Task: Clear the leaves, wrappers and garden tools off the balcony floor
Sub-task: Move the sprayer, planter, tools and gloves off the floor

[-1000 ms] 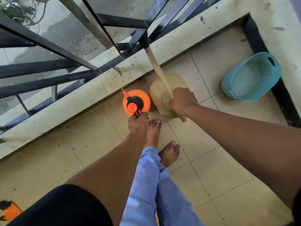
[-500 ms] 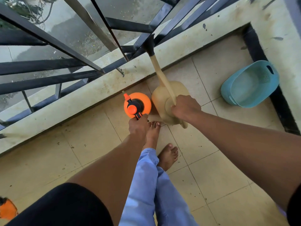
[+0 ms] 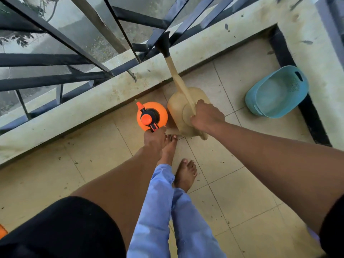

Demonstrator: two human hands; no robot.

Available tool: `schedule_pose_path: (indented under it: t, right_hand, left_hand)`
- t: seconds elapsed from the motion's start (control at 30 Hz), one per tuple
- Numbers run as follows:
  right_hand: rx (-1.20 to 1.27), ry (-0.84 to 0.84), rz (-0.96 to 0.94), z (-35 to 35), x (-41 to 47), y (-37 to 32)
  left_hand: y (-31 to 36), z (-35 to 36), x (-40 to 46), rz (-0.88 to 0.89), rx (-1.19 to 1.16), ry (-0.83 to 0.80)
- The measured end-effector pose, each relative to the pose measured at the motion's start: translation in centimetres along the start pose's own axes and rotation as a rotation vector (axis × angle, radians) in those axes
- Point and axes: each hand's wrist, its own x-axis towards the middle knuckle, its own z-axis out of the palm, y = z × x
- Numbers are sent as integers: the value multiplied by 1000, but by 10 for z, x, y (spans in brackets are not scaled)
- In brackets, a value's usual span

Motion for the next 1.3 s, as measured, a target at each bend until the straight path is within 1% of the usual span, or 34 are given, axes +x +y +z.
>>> schedule_pose_path:
  t: [0.1,0.23,0.27,0.37,0.4,0.47,0.57,0.67,0.87,1.1,1.17,1.3]
  right_hand:
    - [-55,26,-18,-2,-11,-1]
    - [-116,51,-33,-11,-31,-5]
    - [-128,61,-40,-14,-37,-8]
    - [-161,77,-85,-19,-57,-19]
    - [-176,78,-108,-19,-63,-23]
    - [-202,77,-160,-16,-76,-32]
    - [-216,69,-220,-2,-94,-52]
    - [-239,60,-293,21,-114,-77]
    - [-342,-98,-408,81,-150,-137]
    - [-436,-235,-509,159,-198,-225]
    - [-466,-310,-544,184,-219,-254]
    - [-546,-460,-582,233,-263,-314]
  left_hand:
    - [-2,-5,-9,-40,-30,-28]
    - [-5,-17,-30,-71,11,-6]
    - [-6,-21,-36,-73,-8,-25]
    - [-12,-38,-57,-112,-178,-104]
    - [-15,-45,-63,-113,-205,-105]
    - [-24,-59,-68,-96,-217,-81]
    - [-42,-85,-71,-61,-161,-6]
    - [-67,-116,-77,-62,-185,20]
    - [-124,-188,-77,-102,-289,80]
    - [-184,-289,-68,-76,-322,166]
    - [-202,-325,-65,-69,-350,158]
    - [-242,-396,-60,-59,-415,90]
